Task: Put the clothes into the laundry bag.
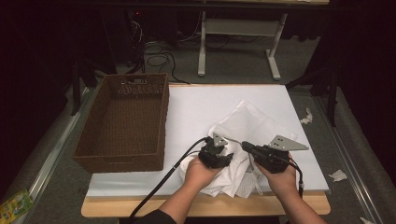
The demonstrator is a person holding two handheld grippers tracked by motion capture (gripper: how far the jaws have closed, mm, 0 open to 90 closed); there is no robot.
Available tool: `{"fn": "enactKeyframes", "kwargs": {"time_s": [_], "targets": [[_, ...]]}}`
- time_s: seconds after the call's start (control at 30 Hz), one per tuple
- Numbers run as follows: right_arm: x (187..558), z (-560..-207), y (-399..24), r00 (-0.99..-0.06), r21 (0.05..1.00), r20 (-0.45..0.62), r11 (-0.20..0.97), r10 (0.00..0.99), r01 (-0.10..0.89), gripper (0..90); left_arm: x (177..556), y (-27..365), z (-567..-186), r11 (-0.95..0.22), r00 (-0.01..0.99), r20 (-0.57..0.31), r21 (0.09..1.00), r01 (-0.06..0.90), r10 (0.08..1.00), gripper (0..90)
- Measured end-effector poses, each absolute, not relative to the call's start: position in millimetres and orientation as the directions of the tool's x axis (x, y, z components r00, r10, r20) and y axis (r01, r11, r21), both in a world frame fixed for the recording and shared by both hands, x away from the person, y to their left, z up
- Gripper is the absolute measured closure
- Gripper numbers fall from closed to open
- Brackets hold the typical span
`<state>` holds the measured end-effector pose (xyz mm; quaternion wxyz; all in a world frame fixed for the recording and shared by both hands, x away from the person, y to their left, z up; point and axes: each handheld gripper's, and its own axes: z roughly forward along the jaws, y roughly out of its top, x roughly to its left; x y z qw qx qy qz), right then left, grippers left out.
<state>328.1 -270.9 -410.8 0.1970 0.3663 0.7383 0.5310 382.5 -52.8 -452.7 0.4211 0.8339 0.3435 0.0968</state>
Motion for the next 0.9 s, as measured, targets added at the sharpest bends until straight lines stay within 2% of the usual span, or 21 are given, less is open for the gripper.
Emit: {"fn": "enactKeyframes", "kwargs": {"time_s": [0.13, 0.17, 0.23, 0.27, 0.3, 0.33, 0.4, 0.43, 0.6, 0.8, 0.9], "targets": [[329.6, -412.9, -272.1, -0.646, 0.922, 0.107, 0.169, 0.756, 0.349, 89.2, 369.1, -40.3, -446.1, -0.342, 0.733, -0.121, 0.826, 0.448, 0.669, 35.4], [330.4, -413.4, -272.4, -0.65, 0.923, 0.099, 0.174, 0.753, 0.343, 89.2, 365.4, -36.2, -443.9, -0.325, 0.737, -0.126, 0.839, 0.435, 0.664, 34.7], [331.0, -414.1, -272.0, -0.645, 0.92, 0.101, 0.176, 0.758, 0.35, 89.2, 358.7, -29.3, -439.0, -0.281, 0.738, -0.132, 0.869, 0.408, 0.661, 39.0], [331.4, -414.4, -271.6, -0.645, 0.919, 0.102, 0.176, 0.758, 0.352, 89.2, 354.6, -26.1, -436.7, -0.258, 0.741, -0.123, 0.889, 0.378, 0.66, 49.0], [331.8, -414.7, -271.3, -0.644, 0.918, 0.1, 0.179, 0.759, 0.353, 89.2, 351.5, -24.6, -435.0, -0.244, 0.739, -0.115, 0.901, 0.359, 0.663, 63.7], [332.1, -415.0, -270.9, -0.645, 0.917, 0.098, 0.182, 0.758, 0.354, 89.2, 350.3, -24.1, -433.9, -0.246, 0.742, -0.113, 0.901, 0.357, 0.661, 72.3], [332.1, -415.2, -270.2, -0.645, 0.916, 0.101, 0.182, 0.758, 0.357, 89.2, 349.5, -28.4, -434.1, -0.277, 0.761, -0.107, 0.892, 0.359, 0.64, 81.7], [331.7, -415.0, -269.6, -0.644, 0.917, 0.101, 0.181, 0.758, 0.357, 89.3, 349.3, -32.1, -434.6, -0.308, 0.772, -0.087, 0.884, 0.351, 0.63, 82.4], [330.3, -414.8, -266.8, -0.653, 0.917, 0.103, 0.183, 0.75, 0.355, 89.2, 357.5, -53.9, -441.3, -0.397, 0.795, -0.098, 0.826, 0.4, 0.598, 82.0], [327.2, -412.9, -267.3, -0.665, 0.921, 0.102, 0.182, 0.74, 0.344, 89.2, 368.7, -58.6, -447.0, -0.378, 0.778, -0.129, 0.818, 0.434, 0.615, 76.8], [327.5, -412.8, -266.8, -0.666, 0.923, 0.101, 0.181, 0.739, 0.34, 89.2, 369.1, -65.4, -446.7, -0.379, 0.784, -0.132, 0.819, 0.431, 0.606, 78.3]]}}
